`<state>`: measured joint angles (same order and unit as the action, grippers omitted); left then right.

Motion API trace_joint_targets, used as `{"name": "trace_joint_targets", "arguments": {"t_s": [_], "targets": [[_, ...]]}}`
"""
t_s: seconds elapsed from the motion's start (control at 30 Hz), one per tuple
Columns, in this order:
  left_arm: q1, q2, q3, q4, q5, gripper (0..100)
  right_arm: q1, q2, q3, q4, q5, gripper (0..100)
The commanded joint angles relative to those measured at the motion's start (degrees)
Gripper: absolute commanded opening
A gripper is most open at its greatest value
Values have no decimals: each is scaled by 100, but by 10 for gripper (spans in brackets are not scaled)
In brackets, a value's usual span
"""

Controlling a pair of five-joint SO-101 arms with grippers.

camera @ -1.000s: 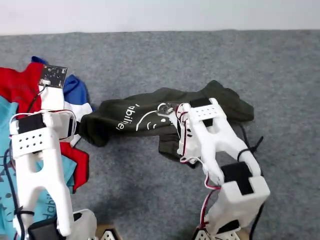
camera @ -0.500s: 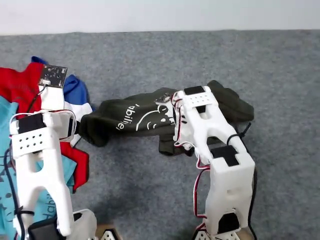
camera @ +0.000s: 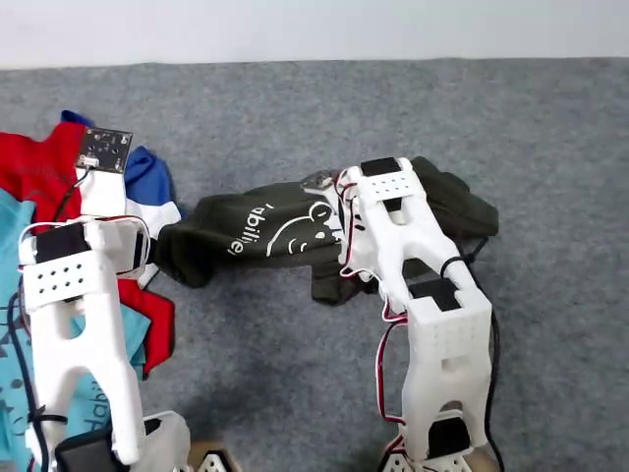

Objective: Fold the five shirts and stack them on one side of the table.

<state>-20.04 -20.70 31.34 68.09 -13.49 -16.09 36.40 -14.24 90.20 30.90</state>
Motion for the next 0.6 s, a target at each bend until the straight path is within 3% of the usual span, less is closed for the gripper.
{"name": "trace_joint_targets", "arguments": {"t_s": [0.0,0.27,0.57], "targets": [[0,-26,-66,-70,26,177,92,-716,-457,488,220,11],[211,-651,-92,299,35,177,796,-2510,-308,1262,527,11],[1169,-1934,-84,923,343,177,2000,-4927,1802,1270,1248,11]]}}
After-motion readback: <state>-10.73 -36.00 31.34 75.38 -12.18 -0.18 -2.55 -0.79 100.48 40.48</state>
